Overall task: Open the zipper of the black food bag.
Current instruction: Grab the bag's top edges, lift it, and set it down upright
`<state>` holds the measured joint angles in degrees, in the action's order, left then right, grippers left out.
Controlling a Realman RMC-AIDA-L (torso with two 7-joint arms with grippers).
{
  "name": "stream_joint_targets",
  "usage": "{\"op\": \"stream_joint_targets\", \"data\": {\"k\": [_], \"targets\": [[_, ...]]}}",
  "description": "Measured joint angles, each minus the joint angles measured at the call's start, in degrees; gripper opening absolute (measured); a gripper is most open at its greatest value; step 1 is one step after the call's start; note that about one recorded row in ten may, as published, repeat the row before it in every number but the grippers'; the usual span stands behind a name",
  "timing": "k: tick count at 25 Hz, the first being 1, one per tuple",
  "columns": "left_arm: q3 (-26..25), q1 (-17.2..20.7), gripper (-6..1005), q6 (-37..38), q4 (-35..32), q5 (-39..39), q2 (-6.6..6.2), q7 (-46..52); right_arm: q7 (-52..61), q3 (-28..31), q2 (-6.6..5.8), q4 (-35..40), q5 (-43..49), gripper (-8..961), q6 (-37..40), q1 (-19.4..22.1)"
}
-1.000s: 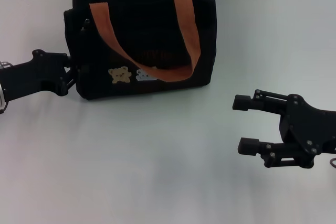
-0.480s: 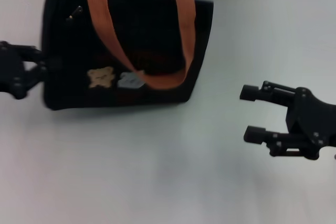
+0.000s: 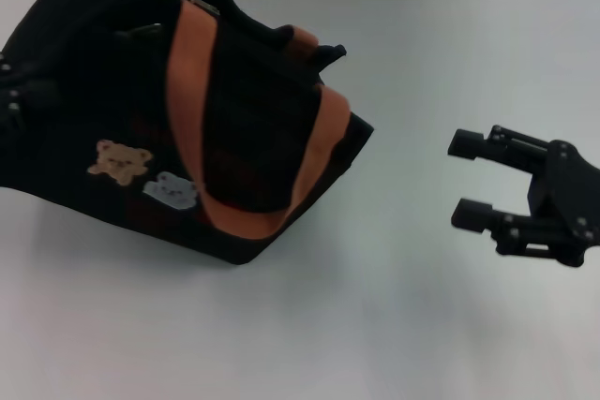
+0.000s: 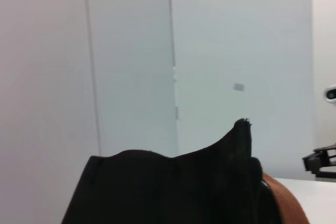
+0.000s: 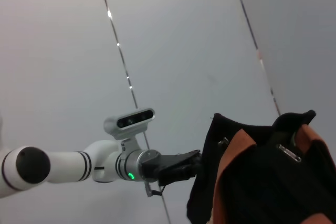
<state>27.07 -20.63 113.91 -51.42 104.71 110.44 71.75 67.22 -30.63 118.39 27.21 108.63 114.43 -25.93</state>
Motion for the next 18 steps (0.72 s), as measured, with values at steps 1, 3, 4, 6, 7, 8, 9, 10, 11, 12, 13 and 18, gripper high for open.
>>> {"op": "stream_joint_targets", "data": {"k": [1,3,4,6,7,8,9,10,11,12,13,18], "targets": [[0.8,-0.2,86,0.1,-1.2,-0.1,0.50,0.5,0.0,0.8,0.00,-0.1,0.0,834,0.0,0.1],[2.3,-0.6,85,0.2,-3.3,-0.2,1.68,1.1,0.0,3.9,0.01,-0.7,-0.1,834,-0.5,0.4],[2.9,-0.9,85,0.2,-4.3,-0.2,2.18,1.4,-0.1,6.1,0.04,-1.4,-0.1,834,-1.0,0.6],[3.6,-1.4,85,0.4,-6.1,-0.5,3.08,1.9,-0.3,11.2,0.05,-3.1,-0.1,834,-2.6,0.9],[3.8,-1.7,85,0.4,-6.8,-0.7,3.33,2.2,-0.6,13.7,0.06,-4.0,-0.1,834,-3.3,1.0],[4.0,-2.1,84,0.4,-7.7,-0.9,3.56,2.7,-0.9,16.0,0.07,-4.8,-0.1,834,-4.1,1.1],[4.1,-2.3,84,0.4,-8.1,-1.1,3.66,2.9,-1.2,17.8,0.12,-5.4,-0.1,834,-4.8,1.2],[4.5,-3.1,84,0.5,-8.7,-1.4,3.75,3.4,-2.4,21.6,0.43,-7.5,-0.1,835,-7.6,1.2],[4.5,-3.1,84,0.5,-8.7,-1.4,3.75,3.4,-2.4,21.6,0.43,-7.5,-0.1,835,-7.6,1.2],[4.7,-3.4,84,0.5,-8.7,-1.5,3.76,3.4,-2.9,23.2,0.63,-8.6,-0.1,835,-9.1,1.1],[5.1,-3.6,83,0.5,-8.7,-1.6,3.76,3.4,-3.6,24.7,0.74,-10.4,-0.1,835,-11.0,0.7],[6.1,-4.3,83,0.5,-8.6,-1.8,4.34,3.3,-6.3,24.7,0.86,-16.5,1.0,834,-19.2,-4.0]]}}
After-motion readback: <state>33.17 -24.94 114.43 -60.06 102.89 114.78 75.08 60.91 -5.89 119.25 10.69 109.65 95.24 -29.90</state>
